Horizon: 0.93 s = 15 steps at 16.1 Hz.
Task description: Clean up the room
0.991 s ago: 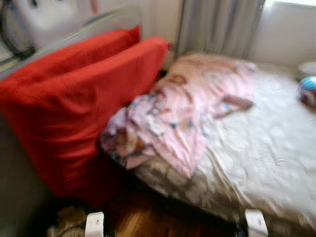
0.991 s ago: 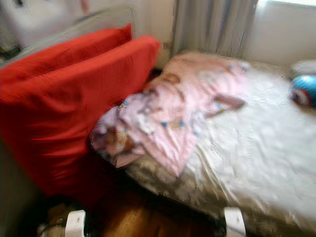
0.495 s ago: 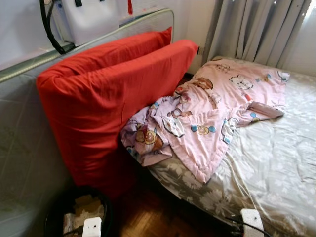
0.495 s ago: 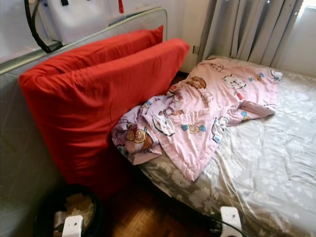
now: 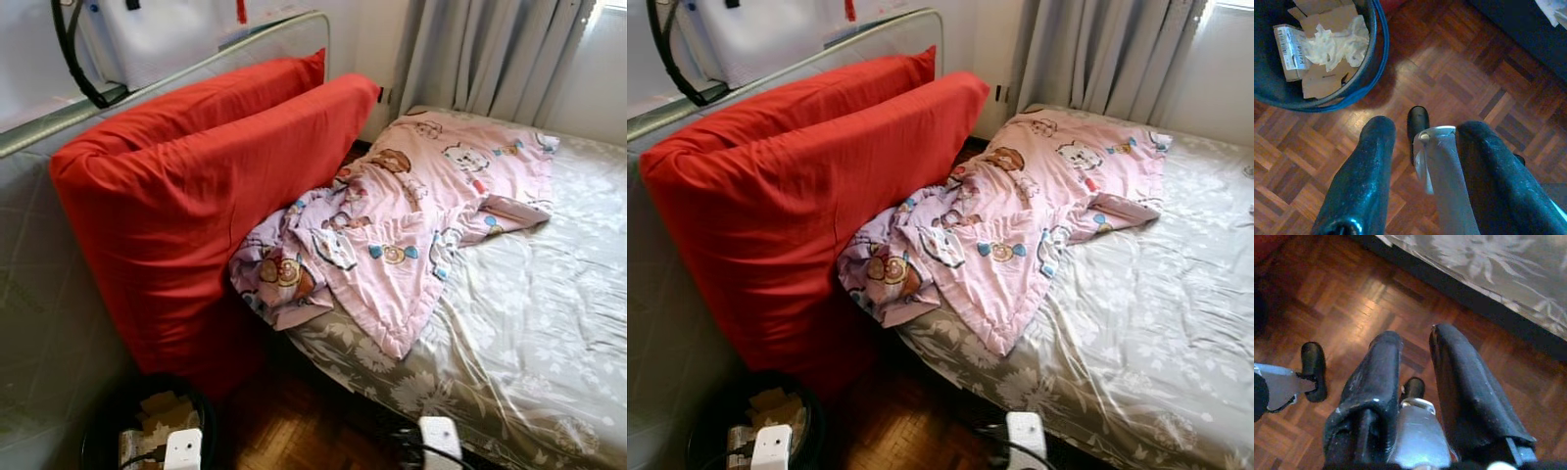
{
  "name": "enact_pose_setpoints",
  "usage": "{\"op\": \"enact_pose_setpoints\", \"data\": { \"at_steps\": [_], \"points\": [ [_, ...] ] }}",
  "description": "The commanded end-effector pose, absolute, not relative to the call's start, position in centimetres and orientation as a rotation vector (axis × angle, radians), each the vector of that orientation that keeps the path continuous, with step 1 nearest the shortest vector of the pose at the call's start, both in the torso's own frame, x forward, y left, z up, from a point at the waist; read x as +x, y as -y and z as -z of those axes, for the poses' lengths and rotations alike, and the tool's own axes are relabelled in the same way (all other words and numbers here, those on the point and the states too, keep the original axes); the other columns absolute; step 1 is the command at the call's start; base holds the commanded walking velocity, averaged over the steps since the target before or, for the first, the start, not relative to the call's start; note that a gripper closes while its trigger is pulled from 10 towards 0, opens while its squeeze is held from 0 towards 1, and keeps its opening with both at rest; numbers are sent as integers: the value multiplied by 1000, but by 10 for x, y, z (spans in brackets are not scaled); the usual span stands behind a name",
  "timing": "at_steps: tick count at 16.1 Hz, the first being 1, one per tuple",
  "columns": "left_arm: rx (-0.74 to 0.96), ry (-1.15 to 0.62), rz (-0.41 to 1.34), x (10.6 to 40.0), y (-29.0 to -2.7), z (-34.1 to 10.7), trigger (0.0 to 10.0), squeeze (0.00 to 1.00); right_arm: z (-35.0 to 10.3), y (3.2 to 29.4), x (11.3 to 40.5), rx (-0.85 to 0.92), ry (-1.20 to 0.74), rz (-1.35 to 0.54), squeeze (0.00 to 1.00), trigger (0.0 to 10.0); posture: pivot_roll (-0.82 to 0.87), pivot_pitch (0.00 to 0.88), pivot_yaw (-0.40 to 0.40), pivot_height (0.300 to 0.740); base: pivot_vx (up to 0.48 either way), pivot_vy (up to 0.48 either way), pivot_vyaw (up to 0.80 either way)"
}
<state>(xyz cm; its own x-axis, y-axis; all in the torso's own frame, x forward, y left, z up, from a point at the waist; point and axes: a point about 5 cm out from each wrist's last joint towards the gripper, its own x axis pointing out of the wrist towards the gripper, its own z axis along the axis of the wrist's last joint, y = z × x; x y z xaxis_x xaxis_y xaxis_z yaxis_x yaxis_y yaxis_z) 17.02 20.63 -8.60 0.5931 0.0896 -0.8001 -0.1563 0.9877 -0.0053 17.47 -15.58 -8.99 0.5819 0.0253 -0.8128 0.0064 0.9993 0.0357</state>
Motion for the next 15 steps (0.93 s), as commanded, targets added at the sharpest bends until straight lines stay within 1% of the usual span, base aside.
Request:
{"op": "enact_pose_setpoints", "data": {
  "at_steps": [1, 2, 3, 5, 6, 14, 15],
  "points": [
    [-64, -939, -132, 167, -208, 87, 10000, 0, 88, 162, 178, 11, -933, -14, 0, 10000, -6, 0, -25, 740, 0, 0, 0],
    [-64, -938, -131, 167, -208, 87, 10000, 0, 88, 169, 177, 8, -934, -7, 0, 10000, -7, 0, -26, 740, 0, 0, 538],
    [-65, -937, -131, 167, -208, 87, 10000, 0, 87, 178, 176, 4, -936, 4, 0, 10000, -7, 0, -27, 740, 0, 0, 0],
    [-66, -935, -130, 168, -208, 87, 10000, 0, 87, 179, 176, 10, -937, 18, 0, 10000, -7, 0, -29, 740, 0, 0, 0],
    [-68, -935, -131, 168, -208, 87, 10000, 0, 89, 183, 171, 19, -938, 37, 0, 10000, -7, 0, -30, 740, 0, 0, 0],
    [-68, -936, -134, 168, -209, 87, 10000, 0, 90, 180, 168, 37, -934, 46, 0, 10000, -6, 10, -24, 740, 0, 0, 0],
    [-67, -935, -133, 168, -210, 87, 10000, 0, 90, 181, 167, 38, -934, 47, 0, 10000, -7, 12, -23, 740, 240, 0, 0]
  ]
}}
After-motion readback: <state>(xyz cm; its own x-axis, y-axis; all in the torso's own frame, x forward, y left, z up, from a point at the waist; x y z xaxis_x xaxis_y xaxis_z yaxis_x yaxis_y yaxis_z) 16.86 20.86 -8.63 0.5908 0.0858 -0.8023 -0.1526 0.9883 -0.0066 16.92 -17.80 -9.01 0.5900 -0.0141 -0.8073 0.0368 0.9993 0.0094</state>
